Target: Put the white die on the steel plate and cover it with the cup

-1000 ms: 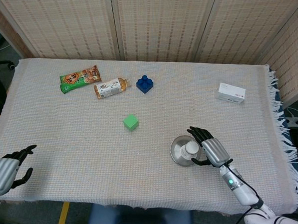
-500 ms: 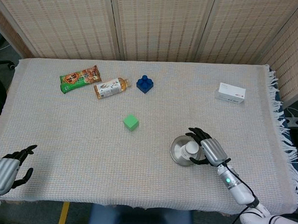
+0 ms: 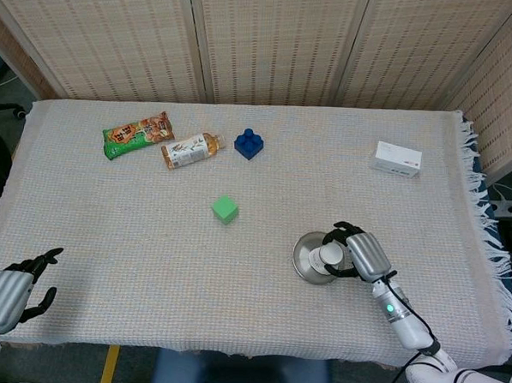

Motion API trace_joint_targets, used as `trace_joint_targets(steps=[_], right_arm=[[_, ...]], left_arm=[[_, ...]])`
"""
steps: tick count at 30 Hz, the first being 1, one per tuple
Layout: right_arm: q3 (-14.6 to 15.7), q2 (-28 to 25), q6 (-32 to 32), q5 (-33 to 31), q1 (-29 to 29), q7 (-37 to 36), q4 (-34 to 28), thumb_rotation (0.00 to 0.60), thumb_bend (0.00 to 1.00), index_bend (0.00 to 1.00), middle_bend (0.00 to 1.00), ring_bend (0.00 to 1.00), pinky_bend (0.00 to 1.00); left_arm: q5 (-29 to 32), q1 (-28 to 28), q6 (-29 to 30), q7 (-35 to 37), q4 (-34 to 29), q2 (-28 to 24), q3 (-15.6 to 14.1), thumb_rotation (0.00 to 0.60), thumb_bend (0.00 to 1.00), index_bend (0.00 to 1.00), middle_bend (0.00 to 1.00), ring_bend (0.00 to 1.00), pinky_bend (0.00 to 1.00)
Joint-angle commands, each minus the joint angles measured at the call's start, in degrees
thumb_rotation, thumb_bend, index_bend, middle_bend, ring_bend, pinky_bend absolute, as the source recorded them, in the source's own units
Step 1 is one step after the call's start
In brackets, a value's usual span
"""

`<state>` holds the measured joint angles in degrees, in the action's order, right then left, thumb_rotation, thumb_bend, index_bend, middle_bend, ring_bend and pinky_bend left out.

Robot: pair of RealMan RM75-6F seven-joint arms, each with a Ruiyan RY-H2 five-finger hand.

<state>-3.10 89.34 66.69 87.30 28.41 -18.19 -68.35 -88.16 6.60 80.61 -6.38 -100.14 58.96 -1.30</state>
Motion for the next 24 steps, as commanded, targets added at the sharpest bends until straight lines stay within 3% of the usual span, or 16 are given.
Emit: trace_joint_targets(steps=[1,7,14,18,24], right_arm=[[0.27,-0.49,1.07,0.93,-0.23,-1.10,-0.84,0.600,0.12,0.48,0.49,0.20,0.33],[-0.27,-4.39,5.33,1.84,-1.82,-1.56,-5.98,0.600,0.12,0.48,0.49,0.20,0.33],[-1.86,-12.26,7.13,-4.01,-5.54,8.11,-15.60,0.600,0.12,0.48,0.49,0.20,0.33],[-2.72,-12.82,8.41,-5.97,-7.12,8.00,-14.83,0.600,0.12,0.48,0.49,0.20,0.33],[-2.59,-11.62,6.35,-6.36,-7.38,2.56,-8.91,0.600,0.12,0.48,0.49,0.20,0.33]], left_arm=[[0.07,0.00,-0.07,-0.02,-0.01,-0.03,-0.02,0.600,0.44,0.15,0.29,0.36,0.47],[0.15,-0.05,0.01,0.18,0.01,-0.05,0.02,0.600,0.44,0.15,0.29,0.36,0.47],[0.05,-0.04,-0.02,0.10,-0.08,-0.09,-0.03,0.600,0.44,0.15,0.29,0.36,0.47],[0.11,0.01,-0.14,-0.05,-0.13,-0.05,-0.03,0.600,0.44,0.15,0.29,0.36,0.47],[0.23,0.12,-0.46,-0.49,-0.27,0.02,-0.07,0.600,0.44,0.15,0.29,0.36,0.47]])
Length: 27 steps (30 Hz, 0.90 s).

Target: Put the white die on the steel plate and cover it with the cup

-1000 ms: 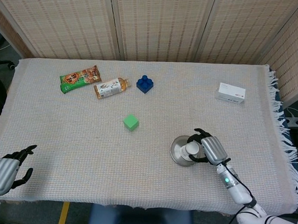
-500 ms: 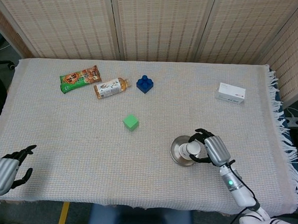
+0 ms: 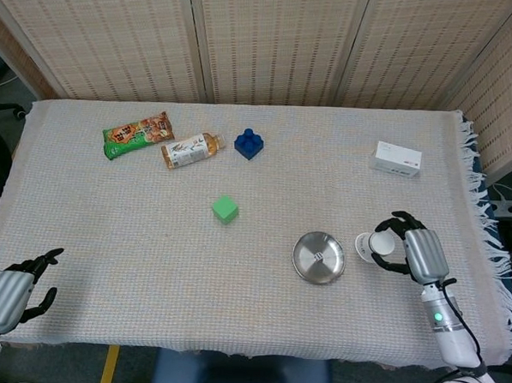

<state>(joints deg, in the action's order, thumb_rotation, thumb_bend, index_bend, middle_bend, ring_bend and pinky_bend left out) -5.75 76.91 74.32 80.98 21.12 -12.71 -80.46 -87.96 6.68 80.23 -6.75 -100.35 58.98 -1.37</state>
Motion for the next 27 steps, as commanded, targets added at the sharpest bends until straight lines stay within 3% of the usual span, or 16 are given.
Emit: trace_joint_targets(steps=[1,8,13,19,27], right_arm=[[0.18,1.26,-1.58,0.20,-0.02,-3.78,4.39,0.600,0.12,0.48,0.49,0.20,0.33],[0.89,3.89,-4.34,0.47,0.33,-6.85,11.14,0.600,0.12,0.48,0.49,0.20,0.33],[1.77,4.71,-6.27,1.56,0.79,-9.39,13.86,0.600,0.12,0.40,0.45,0.19,0.34],[2.80,4.17,-7.13,3.48,1.21,-11.83,14.55,0.600,0.12,0.23,0.25,0.02,0.32],[3.52,1.12,-9.32,3.40,1.34,-10.57,10.82,0.600,0.12,0.02,0.04,0.00,0.22]], left_arm=[[0.08,0.06,-0.13,-0.20,-0.12,-0.01,0.00,0.600,0.44,0.15,0.29,0.36,0.47],[0.39,0.05,-0.24,-0.22,-0.18,-0.06,0.05,0.600,0.44,0.15,0.29,0.36,0.47],[0.31,0.03,-0.17,-0.20,-0.25,-0.13,0.03,0.600,0.44,0.15,0.29,0.36,0.47],[0.26,-0.01,-0.02,-0.09,-0.16,-0.09,0.06,0.600,0.44,0.15,0.29,0.36,0.47],[0.04,-0.05,0.16,0.08,-0.11,-0.11,0.04,0.600,0.44,0.15,0.29,0.36,0.47]])
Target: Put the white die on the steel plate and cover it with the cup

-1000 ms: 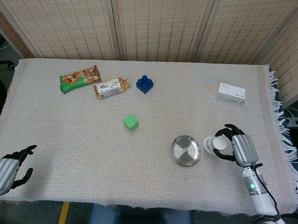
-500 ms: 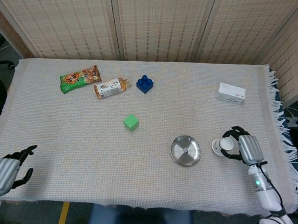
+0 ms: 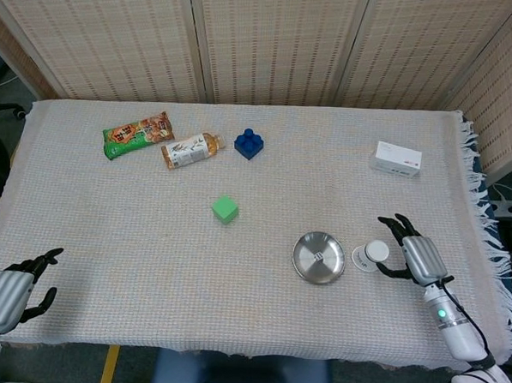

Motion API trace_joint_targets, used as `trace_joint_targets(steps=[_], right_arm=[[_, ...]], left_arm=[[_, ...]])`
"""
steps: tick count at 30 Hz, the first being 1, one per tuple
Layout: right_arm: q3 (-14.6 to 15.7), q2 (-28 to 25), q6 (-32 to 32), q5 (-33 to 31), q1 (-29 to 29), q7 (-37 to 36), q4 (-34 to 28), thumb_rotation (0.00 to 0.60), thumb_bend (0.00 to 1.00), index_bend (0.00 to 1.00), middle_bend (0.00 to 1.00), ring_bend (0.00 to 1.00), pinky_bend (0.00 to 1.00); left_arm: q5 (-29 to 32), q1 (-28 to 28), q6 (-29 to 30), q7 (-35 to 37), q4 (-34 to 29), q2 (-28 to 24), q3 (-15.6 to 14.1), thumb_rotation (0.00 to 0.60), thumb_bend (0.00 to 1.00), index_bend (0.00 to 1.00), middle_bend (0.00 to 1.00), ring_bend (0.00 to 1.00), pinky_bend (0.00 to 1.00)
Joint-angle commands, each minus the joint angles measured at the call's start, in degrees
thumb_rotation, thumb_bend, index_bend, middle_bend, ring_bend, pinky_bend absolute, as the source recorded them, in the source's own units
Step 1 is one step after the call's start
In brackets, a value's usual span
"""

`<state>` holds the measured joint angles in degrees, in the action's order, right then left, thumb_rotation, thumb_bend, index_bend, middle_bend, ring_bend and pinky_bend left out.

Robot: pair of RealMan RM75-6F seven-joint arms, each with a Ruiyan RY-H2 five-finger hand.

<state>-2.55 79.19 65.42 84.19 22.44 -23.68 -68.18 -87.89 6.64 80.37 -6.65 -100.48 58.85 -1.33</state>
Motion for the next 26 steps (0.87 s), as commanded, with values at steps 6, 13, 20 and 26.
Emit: trace_joint_targets(steps=[6,13,20,26], right_arm=[[0.39,-3.46,11.19,5.69,-3.27,-0.39,-5.39,0.600,0.12,0.00,0.00,0.00,0.06],[0.22,-6.72,18.19,1.45,-9.84,26.95,-15.32,0.600,0.20,0.00,0.00,0.00,0.01],[1.70,-8.03,17.11,-1.61,-12.21,37.79,-23.74,0.600,0.26,0.00,0.00,0.00,0.01],[1.88,-7.36,16.20,-0.08,-12.00,36.02,-23.09,0.600,0.26,0.00,0.00,0.00,0.01]], left_arm=[[-0.08,-0.09,0.22,0.09,0.20,0.00,0.01,0.600,0.44,0.15,0.29,0.36,0.47],[0.21,-0.25,0.21,-0.34,0.05,-0.01,-0.06,0.600,0.44,0.15,0.29,0.36,0.47],[-0.14,-0.16,0.05,-1.25,-0.33,0.10,-0.22,0.600,0.44,0.15,0.29,0.36,0.47],[0.02,0.17,-0.51,-1.40,-0.33,0.25,-0.12,0.600,0.44,0.15,0.29,0.36,0.47]])
